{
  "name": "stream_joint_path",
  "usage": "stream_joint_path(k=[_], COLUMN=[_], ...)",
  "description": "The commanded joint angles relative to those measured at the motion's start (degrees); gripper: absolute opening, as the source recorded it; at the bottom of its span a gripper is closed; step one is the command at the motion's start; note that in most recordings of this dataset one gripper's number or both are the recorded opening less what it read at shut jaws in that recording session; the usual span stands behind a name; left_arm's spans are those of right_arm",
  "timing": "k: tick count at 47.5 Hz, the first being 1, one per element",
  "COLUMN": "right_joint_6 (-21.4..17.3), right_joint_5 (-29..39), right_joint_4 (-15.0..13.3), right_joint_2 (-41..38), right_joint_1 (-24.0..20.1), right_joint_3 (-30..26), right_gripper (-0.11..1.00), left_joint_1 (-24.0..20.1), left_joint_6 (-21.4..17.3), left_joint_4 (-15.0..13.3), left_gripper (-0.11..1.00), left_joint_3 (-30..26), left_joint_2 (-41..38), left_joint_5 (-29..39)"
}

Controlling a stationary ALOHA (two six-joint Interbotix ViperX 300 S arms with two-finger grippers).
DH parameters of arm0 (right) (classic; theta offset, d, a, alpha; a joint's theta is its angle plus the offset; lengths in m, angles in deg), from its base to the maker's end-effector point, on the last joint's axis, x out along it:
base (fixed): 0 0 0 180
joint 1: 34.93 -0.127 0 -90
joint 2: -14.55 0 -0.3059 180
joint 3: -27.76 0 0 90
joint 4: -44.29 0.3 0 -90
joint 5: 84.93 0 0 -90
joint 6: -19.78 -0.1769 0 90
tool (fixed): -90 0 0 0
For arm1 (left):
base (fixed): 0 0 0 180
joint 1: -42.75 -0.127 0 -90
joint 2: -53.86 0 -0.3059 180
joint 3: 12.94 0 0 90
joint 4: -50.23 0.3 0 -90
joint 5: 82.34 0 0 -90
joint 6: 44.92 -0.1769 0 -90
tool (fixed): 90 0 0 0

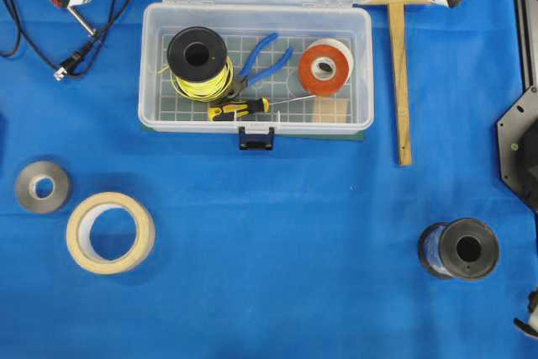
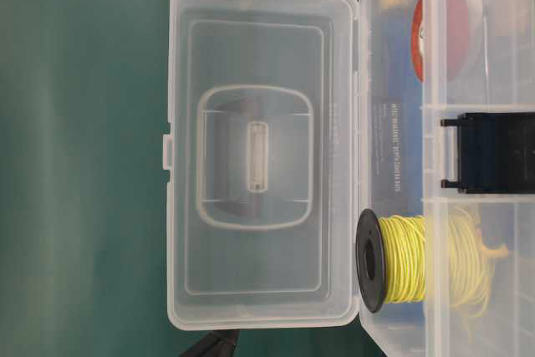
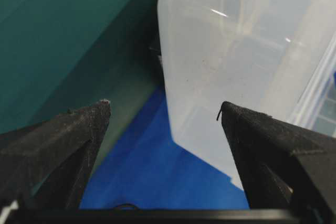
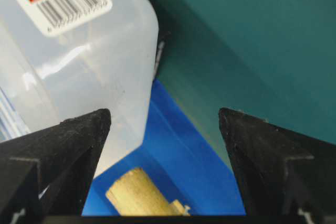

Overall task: Open the tool box with both arms.
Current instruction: 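Swing the lid back with both grippers until it stands open, then release the lid and pull both grippers away from the box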

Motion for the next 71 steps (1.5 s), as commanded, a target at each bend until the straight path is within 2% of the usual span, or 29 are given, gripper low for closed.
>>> stream_joint_path(k=[1,15,54,71], right_joint_6=[0.2,0.2,0.2,0.0], right_joint_5=[-0.6,-0.7,-0.8,0.4], right_joint_4=[-0.4,-1.1,-1.7,-1.7], right_joint_2=[-0.5,-3.3,-7.3,-3.3], right_joint_1=[0.5,2.1,4.4,6.9], right_joint_3=[-1.9,-3.7,-6.3,-3.0], right_gripper=[0.84,0.84,0.84,0.84], left_joint_1=[-0.4,-3.3,-5.6,-8.4], left_joint_6=[-0.1,-0.1,-0.2,-0.2], left_joint_4=[-0.1,-0.1,-0.1,-0.1], left_gripper=[0.92,0.92,0.92,0.92], left_joint_3=[-2.1,-2.9,-4.2,-0.4], left_joint_2=[-0.1,-1.4,-4.8,-0.4], left_joint_5=[-0.8,-0.8,-0.6,0.9])
